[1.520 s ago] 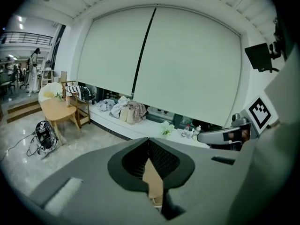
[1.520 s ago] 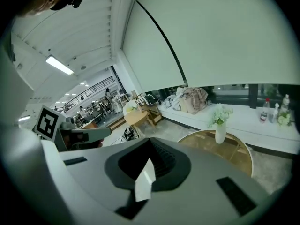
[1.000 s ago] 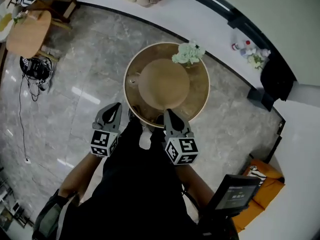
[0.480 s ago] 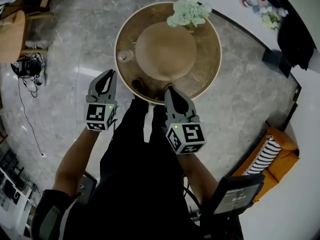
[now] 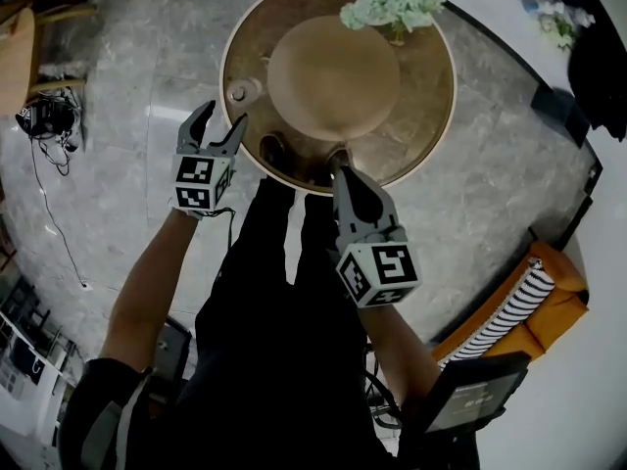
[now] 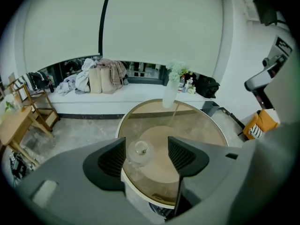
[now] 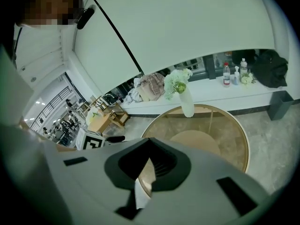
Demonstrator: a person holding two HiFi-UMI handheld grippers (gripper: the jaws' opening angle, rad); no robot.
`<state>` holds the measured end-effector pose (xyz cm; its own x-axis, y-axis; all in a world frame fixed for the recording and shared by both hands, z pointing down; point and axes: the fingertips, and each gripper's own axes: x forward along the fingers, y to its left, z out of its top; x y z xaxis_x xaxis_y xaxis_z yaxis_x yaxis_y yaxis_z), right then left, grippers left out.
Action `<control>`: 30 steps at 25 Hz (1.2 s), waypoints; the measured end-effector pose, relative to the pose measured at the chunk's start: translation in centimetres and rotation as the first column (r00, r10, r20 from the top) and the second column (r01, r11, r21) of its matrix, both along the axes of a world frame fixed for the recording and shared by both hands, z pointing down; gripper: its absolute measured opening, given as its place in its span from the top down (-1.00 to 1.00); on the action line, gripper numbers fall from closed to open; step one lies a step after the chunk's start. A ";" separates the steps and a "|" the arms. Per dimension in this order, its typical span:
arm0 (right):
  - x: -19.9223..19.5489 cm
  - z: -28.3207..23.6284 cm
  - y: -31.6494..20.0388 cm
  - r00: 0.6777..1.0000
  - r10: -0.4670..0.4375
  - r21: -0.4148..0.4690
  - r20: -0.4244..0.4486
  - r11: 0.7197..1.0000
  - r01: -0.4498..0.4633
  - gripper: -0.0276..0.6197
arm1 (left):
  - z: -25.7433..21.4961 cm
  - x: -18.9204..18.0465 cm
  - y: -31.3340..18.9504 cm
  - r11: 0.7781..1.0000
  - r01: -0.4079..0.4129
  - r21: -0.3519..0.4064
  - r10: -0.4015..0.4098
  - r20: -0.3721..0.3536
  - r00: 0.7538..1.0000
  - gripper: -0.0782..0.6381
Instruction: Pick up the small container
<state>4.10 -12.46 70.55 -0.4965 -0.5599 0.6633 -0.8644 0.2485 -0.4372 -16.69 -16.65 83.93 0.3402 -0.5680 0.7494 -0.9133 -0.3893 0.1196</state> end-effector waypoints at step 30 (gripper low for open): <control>0.3 8.3 3.8 0.999 0.045 -0.183 0.023 0.982 -0.040 0.90 | 13.4 0.1 -3.2 0.991 0.027 -0.129 -0.012 0.118 0.993 -0.16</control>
